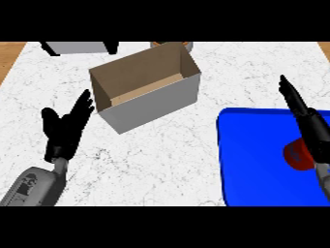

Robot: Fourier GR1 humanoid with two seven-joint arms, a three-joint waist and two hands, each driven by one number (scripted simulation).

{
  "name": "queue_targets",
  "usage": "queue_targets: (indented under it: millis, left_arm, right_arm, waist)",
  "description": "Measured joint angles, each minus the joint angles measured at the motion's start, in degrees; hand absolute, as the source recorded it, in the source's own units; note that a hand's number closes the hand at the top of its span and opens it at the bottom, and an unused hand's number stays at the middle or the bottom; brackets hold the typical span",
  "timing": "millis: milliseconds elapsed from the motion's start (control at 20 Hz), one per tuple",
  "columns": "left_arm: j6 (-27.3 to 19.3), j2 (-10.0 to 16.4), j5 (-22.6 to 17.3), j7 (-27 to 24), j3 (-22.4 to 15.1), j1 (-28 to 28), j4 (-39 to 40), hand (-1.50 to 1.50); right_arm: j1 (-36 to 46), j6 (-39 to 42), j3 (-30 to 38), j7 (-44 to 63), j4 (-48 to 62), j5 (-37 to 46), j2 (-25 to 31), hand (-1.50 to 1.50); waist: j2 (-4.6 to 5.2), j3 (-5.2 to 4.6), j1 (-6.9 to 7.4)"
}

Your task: Pick the can from the tray and place it in the cardboard box

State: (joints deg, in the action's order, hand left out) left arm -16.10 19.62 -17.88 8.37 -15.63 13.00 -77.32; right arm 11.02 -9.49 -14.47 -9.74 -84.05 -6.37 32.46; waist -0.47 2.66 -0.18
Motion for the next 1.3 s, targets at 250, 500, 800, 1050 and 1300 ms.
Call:
queue_targets:
  millis: [250, 500, 800, 1050, 1300]
  left_arm:
    - [-1.74, 4.53, 4.56, -1.64, 0.44, -2.30, -2.47, 0.00]
    - [-2.99, 7.02, 7.50, -4.06, 0.79, -4.46, -2.83, 0.00]
    - [-3.46, 7.36, 10.06, -4.80, 0.95, -8.85, -6.68, 0.00]
    - [-4.14, 6.92, 11.53, -4.81, 0.87, -10.39, -7.85, 0.00]
    - [-4.01, 6.65, 11.79, -5.35, 1.03, -11.09, -7.97, 0.00]
  right_arm:
    - [1.78, -1.15, 8.86, -1.87, -0.68, -7.36, -1.59, -1.50]
    - [0.26, -11.83, 16.17, 2.58, 5.25, -3.79, 1.27, -1.50]
    - [-4.15, -16.22, 23.60, -1.92, 4.90, -7.01, -3.42, -1.50]
    - [-9.67, -12.25, 21.00, 2.78, 3.09, -1.68, 4.10, -1.50]
    - [-13.11, -3.32, 17.73, 11.84, 0.40, 2.07, 15.45, -1.50]
  waist:
    - [0.04, -1.79, 0.34]
    - [0.42, -2.59, -0.02]
    - [0.35, -2.59, 0.08]
    - [0.34, -2.72, -0.20]
    - [0.34, -2.85, -0.16]
